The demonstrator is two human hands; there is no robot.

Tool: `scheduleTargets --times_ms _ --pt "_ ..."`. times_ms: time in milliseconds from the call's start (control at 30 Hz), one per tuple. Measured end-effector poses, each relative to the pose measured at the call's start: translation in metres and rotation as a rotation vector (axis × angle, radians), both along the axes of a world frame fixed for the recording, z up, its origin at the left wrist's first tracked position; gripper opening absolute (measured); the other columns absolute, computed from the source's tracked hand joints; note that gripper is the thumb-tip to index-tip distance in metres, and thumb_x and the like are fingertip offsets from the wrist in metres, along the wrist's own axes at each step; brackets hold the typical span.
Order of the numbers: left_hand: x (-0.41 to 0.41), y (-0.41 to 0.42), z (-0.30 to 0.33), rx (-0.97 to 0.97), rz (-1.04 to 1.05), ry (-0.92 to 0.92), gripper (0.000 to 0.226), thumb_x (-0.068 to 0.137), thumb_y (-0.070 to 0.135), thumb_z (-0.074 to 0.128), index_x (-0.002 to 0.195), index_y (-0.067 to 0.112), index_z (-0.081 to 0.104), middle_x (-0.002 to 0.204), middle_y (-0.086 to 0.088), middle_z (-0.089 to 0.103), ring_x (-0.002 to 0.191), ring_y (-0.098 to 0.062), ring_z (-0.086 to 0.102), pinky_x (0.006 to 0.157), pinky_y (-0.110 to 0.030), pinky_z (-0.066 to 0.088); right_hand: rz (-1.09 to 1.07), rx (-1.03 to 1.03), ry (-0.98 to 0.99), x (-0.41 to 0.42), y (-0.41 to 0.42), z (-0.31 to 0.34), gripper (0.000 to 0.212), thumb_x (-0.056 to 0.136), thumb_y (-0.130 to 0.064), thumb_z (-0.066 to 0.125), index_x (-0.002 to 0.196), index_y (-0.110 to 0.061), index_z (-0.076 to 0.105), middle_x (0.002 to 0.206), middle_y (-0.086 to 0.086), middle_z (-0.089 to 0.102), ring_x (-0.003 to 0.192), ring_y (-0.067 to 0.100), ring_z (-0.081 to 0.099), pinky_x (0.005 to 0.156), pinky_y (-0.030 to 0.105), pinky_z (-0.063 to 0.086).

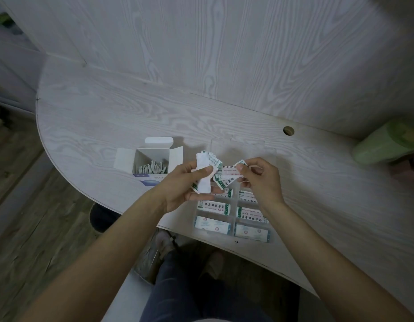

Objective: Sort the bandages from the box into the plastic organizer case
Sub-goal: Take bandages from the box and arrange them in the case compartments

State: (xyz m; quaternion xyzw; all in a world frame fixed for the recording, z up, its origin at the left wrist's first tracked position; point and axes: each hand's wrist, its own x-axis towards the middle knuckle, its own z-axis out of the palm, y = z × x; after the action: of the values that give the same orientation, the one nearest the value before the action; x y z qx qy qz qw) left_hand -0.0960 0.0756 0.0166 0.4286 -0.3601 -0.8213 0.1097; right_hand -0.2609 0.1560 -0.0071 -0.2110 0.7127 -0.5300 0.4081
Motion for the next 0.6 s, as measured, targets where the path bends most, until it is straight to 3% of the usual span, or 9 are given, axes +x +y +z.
scheduleTargets --times_ms 167,400,600 --pt "-0.0019 0.0023 -0.0018 0.013 0.004 0.033 0.024 0.092 0.012 0.057 0.115 0.008 0.061 0.106 -0.012 0.071 0.092 -0.033 0.07 0.068 -0.031 0.06 0.055 -0.051 -0.041 0.0012 0.0026 0.0001 0.016 0.086 -0.002 0.066 0.1 -0.01 0.067 0.077 0.008 0.068 0.053 0.008 0.061 0.057 0.019 0.053" --pt "-0.0014 -0.004 -0.0087 -0.255 0.092 -0.144 0.015 0.092 0.004 0.056 0.104 0.006 0.064 0.109 -0.014 0.067 0.089 -0.019 0.069 0.067 -0.03 0.06 0.297 0.004 0.014 -0.0042 0.0048 0.0 0.011 0.083 -0.001 0.069 0.092 0.004 0.065 0.078 0.012 0.07 0.053 0.012 0.062 0.055 0.022 0.055" --pt "0.0018 -0.003 -0.0086 -0.325 0.047 -0.17 0.012 0.092 0.007 0.057 0.099 0.014 0.064 0.105 -0.012 0.067 0.087 -0.018 0.069 0.063 -0.03 0.06 0.298 0.046 0.082 -0.0018 0.0009 -0.0048 0.012 0.085 -0.007 0.068 0.086 0.003 0.061 0.077 0.008 0.071 0.05 0.013 0.061 0.045 0.021 0.047"
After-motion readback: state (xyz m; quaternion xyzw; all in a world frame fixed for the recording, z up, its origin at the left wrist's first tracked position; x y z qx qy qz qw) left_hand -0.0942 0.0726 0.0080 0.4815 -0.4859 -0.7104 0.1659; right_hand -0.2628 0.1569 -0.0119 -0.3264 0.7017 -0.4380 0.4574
